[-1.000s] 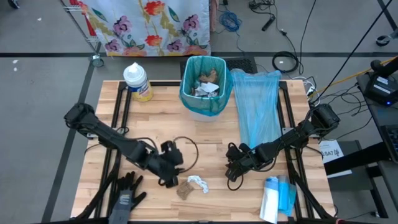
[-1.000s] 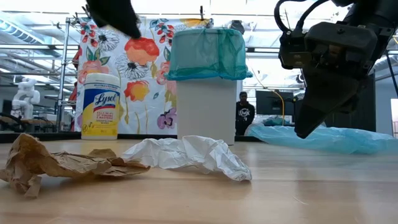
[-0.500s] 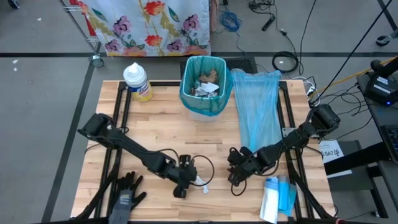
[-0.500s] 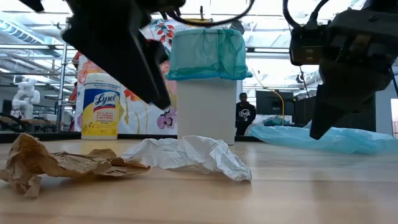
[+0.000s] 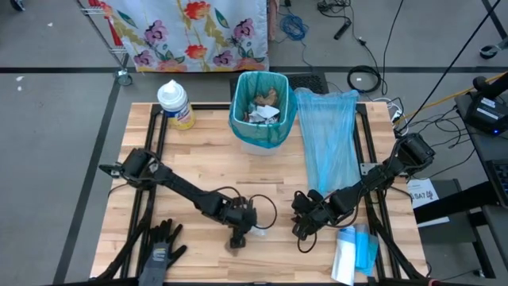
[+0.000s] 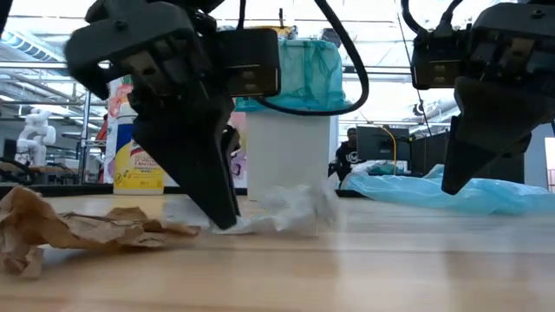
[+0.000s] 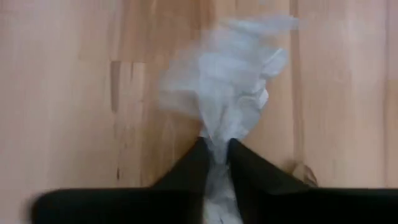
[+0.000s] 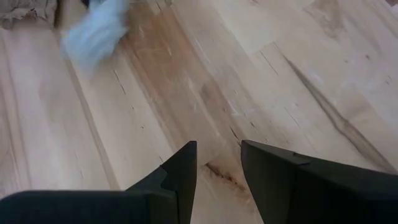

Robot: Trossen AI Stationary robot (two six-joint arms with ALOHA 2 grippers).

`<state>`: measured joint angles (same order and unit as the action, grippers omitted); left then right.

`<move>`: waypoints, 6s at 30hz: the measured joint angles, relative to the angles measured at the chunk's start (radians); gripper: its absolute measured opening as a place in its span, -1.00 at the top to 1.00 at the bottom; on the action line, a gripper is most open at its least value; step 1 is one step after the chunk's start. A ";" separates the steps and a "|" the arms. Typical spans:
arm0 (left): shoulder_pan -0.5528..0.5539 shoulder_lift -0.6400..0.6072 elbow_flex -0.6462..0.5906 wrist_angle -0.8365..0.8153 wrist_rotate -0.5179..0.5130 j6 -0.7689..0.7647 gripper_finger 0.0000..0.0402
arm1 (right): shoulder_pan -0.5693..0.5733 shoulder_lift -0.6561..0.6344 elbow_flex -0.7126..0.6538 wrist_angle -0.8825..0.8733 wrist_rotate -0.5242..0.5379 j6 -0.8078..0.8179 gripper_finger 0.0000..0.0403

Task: Place trash/remove bag and relplace
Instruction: Put the white napkin into the trash bin, then put the brown napkin into the trash bin

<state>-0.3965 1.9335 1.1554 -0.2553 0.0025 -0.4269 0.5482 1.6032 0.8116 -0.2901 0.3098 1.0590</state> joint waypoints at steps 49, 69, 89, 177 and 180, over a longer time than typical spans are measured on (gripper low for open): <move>0.706 -0.413 0.574 -0.332 -0.322 0.286 0.73 | -0.003 0.000 0.001 0.017 0.036 0.011 0.42; 0.646 -0.375 0.574 -0.390 -0.260 0.251 0.19 | -0.038 0.000 0.000 0.031 0.059 0.015 0.42; 0.169 -0.375 0.574 -0.685 -0.366 -0.055 0.19 | -0.036 0.000 0.000 0.031 0.050 0.010 0.42; 0.291 -0.506 0.373 -0.643 -0.243 0.003 1.00 | -0.037 0.000 0.000 0.035 0.028 -0.041 0.42; 0.373 -0.516 0.478 -0.677 -0.243 0.107 1.00 | -0.038 0.000 0.000 0.034 0.030 -0.025 0.42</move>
<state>-0.0235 1.4178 1.6334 -0.9328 -0.2407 -0.3201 0.5098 1.6028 0.8116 -0.2560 0.3397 1.0336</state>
